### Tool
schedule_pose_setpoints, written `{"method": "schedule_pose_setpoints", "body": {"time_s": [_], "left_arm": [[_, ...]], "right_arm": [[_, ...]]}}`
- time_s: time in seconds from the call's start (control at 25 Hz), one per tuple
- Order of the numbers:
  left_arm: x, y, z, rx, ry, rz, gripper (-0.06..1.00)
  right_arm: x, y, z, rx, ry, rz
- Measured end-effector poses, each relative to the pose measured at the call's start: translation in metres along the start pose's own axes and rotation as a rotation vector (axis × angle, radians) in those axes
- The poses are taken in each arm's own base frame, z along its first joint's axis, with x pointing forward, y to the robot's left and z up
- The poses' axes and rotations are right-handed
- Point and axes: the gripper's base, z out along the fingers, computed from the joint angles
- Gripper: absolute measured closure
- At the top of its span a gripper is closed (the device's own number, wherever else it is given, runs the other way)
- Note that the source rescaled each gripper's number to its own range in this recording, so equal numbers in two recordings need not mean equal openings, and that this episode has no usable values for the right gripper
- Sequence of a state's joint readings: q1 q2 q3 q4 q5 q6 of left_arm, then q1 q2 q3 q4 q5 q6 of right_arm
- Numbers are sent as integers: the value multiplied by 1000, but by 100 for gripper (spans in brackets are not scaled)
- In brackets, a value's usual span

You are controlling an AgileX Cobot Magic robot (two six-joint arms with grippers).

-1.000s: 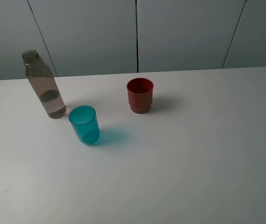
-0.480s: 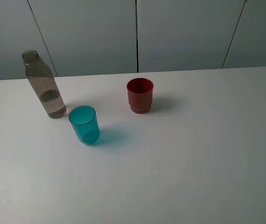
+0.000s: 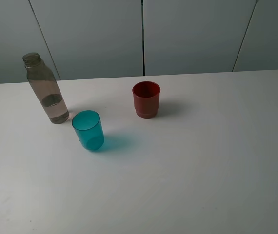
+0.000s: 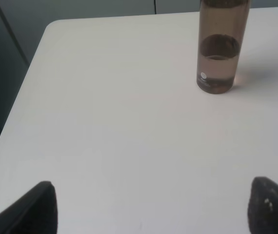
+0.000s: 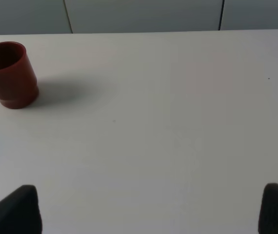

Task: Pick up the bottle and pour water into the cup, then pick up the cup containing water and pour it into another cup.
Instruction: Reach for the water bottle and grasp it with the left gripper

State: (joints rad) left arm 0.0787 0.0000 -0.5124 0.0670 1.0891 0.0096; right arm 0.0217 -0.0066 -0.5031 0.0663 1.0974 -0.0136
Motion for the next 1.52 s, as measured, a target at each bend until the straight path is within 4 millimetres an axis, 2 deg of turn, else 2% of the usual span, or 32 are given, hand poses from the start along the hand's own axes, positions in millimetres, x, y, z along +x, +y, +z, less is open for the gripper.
{"method": "schedule_pose_setpoints", "body": {"time_s": [0.24, 0.36, 0.52, 0.68, 1.0, 1.32, 1.52], "left_arm": [[-3, 7, -6, -71, 22, 34, -6], [-17, 9, -4, -85, 63, 45, -6], [-42, 9, 8, -78, 158, 54, -6], [-64, 7, 29, -45, 270, 125, -6], [-85, -2, 82, 51, 378, 173, -6], [-89, -9, 135, 102, 477, 169, -6], [-86, -10, 157, 108, 528, 171, -6]], "right_arm": [[0, 0, 0, 0, 0, 0], [0, 0, 0, 0, 0, 0], [0, 0, 0, 0, 0, 0], [0, 0, 0, 0, 0, 0], [0, 0, 0, 0, 0, 0], [0, 0, 0, 0, 0, 0], [0, 0, 0, 0, 0, 0]]}}
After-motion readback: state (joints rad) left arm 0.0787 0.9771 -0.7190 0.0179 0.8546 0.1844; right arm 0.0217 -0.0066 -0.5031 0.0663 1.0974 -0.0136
